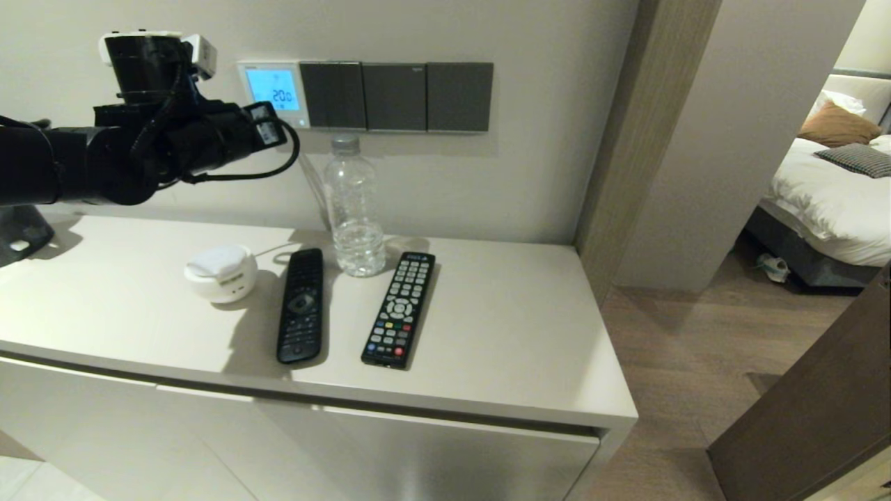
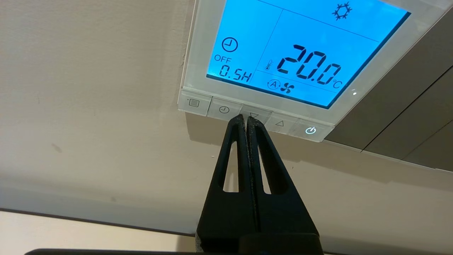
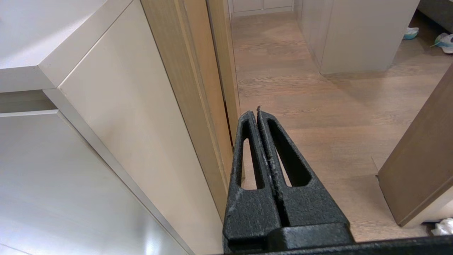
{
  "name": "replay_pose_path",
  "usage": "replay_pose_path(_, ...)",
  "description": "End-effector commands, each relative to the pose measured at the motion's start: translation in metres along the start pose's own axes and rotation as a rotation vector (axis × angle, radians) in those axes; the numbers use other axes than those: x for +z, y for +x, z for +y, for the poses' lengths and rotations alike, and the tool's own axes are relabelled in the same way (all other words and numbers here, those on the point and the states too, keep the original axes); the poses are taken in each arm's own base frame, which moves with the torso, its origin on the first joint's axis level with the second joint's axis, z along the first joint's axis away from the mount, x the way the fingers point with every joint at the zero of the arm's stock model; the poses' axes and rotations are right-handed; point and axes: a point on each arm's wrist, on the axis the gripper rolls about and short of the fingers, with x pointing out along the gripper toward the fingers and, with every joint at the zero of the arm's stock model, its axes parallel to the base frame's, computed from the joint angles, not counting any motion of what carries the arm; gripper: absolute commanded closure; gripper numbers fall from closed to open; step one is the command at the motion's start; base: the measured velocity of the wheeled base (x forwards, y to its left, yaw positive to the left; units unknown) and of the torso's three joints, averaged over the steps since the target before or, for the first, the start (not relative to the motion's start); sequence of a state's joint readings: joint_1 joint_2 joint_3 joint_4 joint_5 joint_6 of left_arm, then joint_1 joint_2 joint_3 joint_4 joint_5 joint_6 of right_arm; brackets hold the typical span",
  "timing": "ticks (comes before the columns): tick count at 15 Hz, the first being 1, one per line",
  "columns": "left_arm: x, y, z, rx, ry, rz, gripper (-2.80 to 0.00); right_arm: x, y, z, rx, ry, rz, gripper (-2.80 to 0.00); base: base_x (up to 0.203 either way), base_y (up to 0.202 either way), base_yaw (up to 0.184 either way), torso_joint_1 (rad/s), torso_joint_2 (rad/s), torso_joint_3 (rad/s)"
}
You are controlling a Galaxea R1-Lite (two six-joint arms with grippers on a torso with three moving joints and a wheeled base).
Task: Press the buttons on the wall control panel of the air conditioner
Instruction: Press the temperature decrease button
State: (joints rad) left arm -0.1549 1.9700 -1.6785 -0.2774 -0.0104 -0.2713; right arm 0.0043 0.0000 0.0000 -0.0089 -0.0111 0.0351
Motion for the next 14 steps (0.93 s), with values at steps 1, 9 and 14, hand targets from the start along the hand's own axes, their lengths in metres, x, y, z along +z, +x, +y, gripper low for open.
replay_pose_path(1,-0.003,0.002,0.001,0.001,-0.002,0.003,0.0,0.0,0.0,0.0,0.001,0.0,0.003,0.0,0.0,0.0,0.0,0.0,0.0,0.0)
replay_pose_path(9,0.012,-0.055,-0.004,0.007,-0.002,0.001,0.0,0.0,0.0,0.0,0.001,0.0,0.003,0.0,0.0,0.0,0.0,0.0,0.0,0.0)
replay_pose_path(14,0.008,-0.134,-0.005,0.001,0.051,0.002,0.0,0.0,0.0,0.0,0.001,0.0,0.003,0.0,0.0,0.0,0.0,0.0,0.0,0.0)
